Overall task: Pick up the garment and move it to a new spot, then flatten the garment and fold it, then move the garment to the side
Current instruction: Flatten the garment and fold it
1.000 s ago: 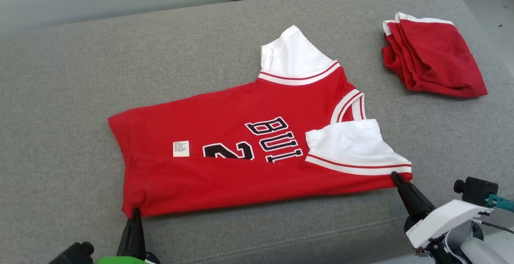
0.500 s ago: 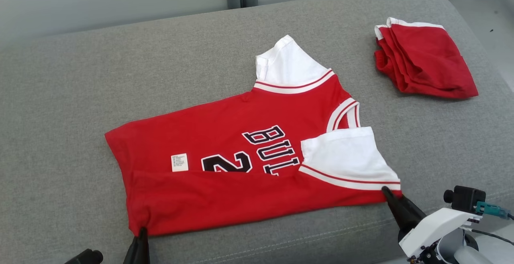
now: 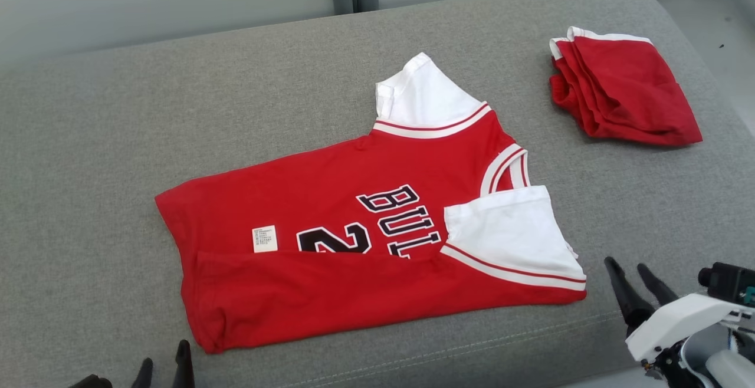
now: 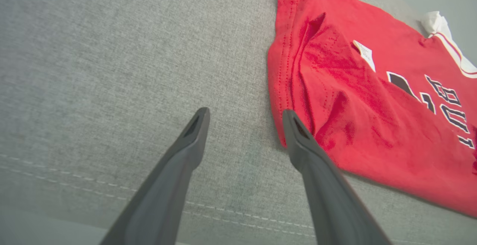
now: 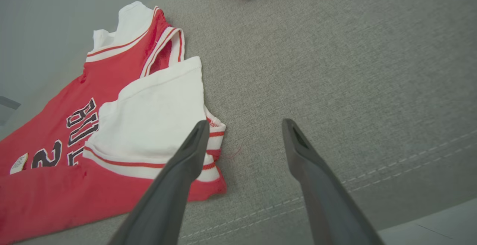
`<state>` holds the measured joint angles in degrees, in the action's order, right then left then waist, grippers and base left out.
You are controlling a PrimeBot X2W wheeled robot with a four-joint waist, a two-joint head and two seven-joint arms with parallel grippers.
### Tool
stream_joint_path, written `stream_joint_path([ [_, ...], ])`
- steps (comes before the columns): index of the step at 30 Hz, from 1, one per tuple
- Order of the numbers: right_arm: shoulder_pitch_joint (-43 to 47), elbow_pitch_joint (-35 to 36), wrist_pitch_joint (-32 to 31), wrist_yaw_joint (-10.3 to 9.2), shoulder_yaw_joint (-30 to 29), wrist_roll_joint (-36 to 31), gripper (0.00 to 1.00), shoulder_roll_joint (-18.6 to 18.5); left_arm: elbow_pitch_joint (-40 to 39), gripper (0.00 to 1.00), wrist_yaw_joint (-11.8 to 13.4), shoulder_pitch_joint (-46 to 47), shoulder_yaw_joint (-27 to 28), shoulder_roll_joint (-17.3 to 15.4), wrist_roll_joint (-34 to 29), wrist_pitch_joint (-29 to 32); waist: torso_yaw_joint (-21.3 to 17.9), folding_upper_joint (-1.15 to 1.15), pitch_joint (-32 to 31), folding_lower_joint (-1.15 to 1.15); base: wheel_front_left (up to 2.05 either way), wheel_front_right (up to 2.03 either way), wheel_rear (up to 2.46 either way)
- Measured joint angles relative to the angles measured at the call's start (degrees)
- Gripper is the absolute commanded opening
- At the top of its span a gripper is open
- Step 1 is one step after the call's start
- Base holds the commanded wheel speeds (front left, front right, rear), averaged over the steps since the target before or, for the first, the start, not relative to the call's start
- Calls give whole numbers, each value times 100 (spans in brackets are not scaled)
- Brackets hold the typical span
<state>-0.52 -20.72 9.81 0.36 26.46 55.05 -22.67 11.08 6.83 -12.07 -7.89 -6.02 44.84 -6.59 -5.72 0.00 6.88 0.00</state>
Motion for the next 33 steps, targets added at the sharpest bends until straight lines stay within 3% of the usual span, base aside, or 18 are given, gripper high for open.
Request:
stream_joint_path([
  [4,-304,138,57,-90,-149,-244,100,-316,-167,100,1,88,32,-411,-475,-7,53,0,42,0,0,0,0],
  [9,-980,363,-89,-88,-83,-559,100,-662,-393,100,1,870,-179,-572,-823,133,118,0,111,0,0,0,0],
  [17,-2057,658,-651,131,264,-993,100,-945,-272,100,1,2012,-400,-736,-1036,734,150,0,371,0,0,0,0],
  [25,-2782,859,-1139,367,553,-1087,100,-895,178,100,1,2980,-302,-793,-1092,1257,163,0,801,0,0,0,0],
  [33,-3192,831,-1340,464,727,-1125,100,-728,848,100,2,3496,-125,-826,-1192,1716,109,0,1240,0,0,0,0],
])
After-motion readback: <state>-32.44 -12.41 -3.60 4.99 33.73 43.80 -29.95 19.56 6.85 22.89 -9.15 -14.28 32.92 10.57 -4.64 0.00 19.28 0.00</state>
